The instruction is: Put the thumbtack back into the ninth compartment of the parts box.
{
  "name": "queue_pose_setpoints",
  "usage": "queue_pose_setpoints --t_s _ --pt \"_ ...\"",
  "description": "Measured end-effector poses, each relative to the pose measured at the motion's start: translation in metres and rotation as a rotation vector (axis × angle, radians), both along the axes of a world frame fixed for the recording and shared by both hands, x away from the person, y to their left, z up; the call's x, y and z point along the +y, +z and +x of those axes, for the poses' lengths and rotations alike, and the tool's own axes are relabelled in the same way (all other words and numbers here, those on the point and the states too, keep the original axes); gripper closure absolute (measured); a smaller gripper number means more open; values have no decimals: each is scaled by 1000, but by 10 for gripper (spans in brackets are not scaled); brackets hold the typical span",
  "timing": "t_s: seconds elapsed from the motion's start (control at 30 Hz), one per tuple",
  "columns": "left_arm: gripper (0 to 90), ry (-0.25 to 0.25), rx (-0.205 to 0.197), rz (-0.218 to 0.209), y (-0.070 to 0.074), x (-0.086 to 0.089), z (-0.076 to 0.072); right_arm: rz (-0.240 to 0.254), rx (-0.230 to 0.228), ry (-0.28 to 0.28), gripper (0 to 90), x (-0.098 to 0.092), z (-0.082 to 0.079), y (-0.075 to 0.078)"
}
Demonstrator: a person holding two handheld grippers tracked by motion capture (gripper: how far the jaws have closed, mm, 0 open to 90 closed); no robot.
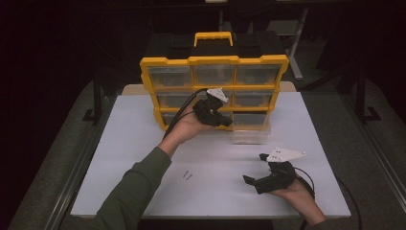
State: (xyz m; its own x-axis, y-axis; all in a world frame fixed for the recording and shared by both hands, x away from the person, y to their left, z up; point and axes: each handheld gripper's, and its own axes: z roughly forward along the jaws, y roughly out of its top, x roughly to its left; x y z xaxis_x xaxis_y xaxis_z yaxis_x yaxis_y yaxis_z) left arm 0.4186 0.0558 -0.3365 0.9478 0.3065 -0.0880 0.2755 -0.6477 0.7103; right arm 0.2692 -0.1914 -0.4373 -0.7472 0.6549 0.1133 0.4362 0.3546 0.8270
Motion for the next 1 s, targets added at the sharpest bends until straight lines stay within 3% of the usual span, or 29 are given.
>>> queue_pose_setpoints --t_s 0.47,1.0 --pt "897 51 35 3 -21 42 -15 -4 2 1 0 1 0 -1" --pt "743 123 65 9 -45 79 -33 -10 2 2 0 2 0 -1"
